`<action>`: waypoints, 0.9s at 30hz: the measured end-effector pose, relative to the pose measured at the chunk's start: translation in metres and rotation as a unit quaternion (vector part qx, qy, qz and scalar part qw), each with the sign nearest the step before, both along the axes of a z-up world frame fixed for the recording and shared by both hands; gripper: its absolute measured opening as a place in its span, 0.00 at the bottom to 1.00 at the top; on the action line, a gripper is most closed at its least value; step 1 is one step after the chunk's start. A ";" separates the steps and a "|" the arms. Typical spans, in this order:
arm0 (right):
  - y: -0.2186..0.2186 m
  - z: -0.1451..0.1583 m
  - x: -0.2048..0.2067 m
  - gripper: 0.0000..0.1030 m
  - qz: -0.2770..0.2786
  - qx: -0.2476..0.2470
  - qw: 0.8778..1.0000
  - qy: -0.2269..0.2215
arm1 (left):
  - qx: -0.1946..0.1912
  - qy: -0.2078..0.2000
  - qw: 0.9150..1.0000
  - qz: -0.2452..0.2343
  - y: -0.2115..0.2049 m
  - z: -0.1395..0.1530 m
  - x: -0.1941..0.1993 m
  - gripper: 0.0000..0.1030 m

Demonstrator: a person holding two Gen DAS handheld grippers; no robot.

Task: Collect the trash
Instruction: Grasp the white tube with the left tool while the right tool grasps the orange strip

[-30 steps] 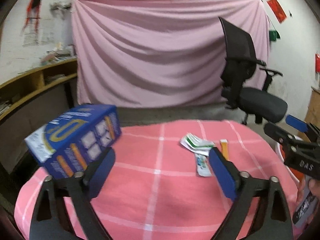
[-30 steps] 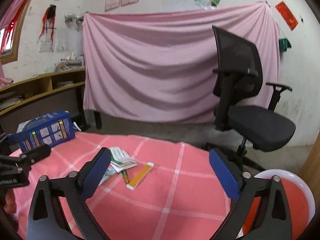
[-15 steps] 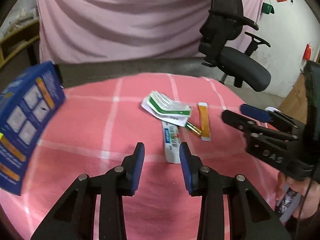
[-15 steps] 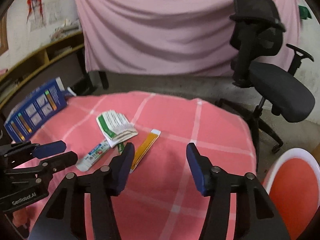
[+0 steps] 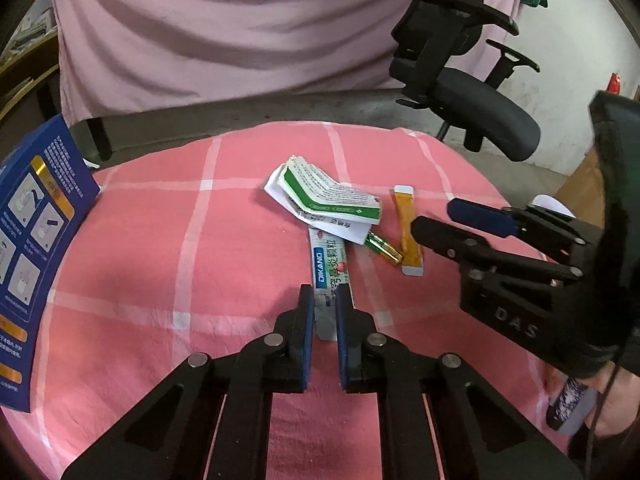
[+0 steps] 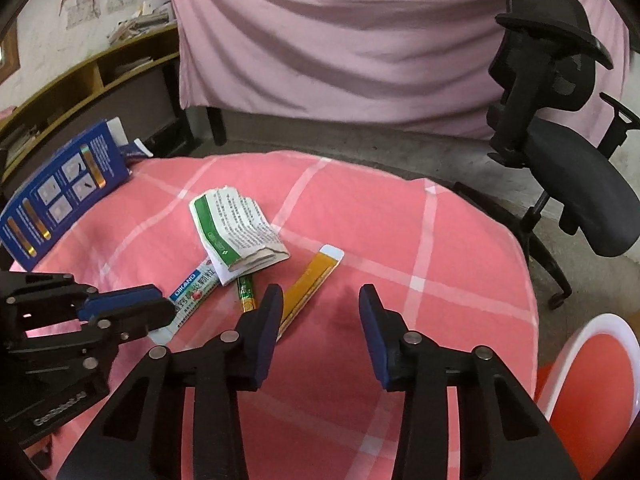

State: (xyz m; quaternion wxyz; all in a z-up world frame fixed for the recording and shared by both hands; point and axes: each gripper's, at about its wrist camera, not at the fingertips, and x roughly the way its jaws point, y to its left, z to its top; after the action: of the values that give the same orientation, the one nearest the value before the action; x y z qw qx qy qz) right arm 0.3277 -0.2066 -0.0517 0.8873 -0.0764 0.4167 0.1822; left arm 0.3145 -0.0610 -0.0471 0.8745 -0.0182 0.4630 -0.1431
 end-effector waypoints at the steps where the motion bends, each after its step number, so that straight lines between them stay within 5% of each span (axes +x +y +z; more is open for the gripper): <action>1: -0.001 0.000 0.001 0.36 0.000 0.004 1.000 0.003 | -0.005 0.001 1.000 0.001 0.002 0.000 -0.001 0.08; 5: 0.002 -0.002 0.008 0.36 0.005 0.019 1.000 0.015 | -0.031 0.008 0.999 -0.001 0.006 0.002 -0.002 0.09; 10: 0.009 -0.010 0.017 0.36 0.015 0.015 0.999 0.039 | -0.015 0.005 1.000 -0.020 0.000 0.004 -0.005 0.11; 17: 0.000 -0.012 0.011 0.24 0.016 -0.020 0.999 0.032 | -0.019 0.006 0.999 -0.029 -0.007 0.006 -0.004 0.31; 27: -0.011 -0.013 0.008 0.20 0.011 -0.006 0.999 0.036 | 0.036 0.013 0.999 -0.006 -0.028 -0.001 0.012 0.28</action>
State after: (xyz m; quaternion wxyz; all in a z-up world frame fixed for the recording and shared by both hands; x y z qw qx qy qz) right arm 0.3361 -0.2176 -0.0643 0.8692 -0.0797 0.4487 0.1919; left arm 0.3268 -0.0890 -0.0485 0.8676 0.0139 0.4794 -0.1316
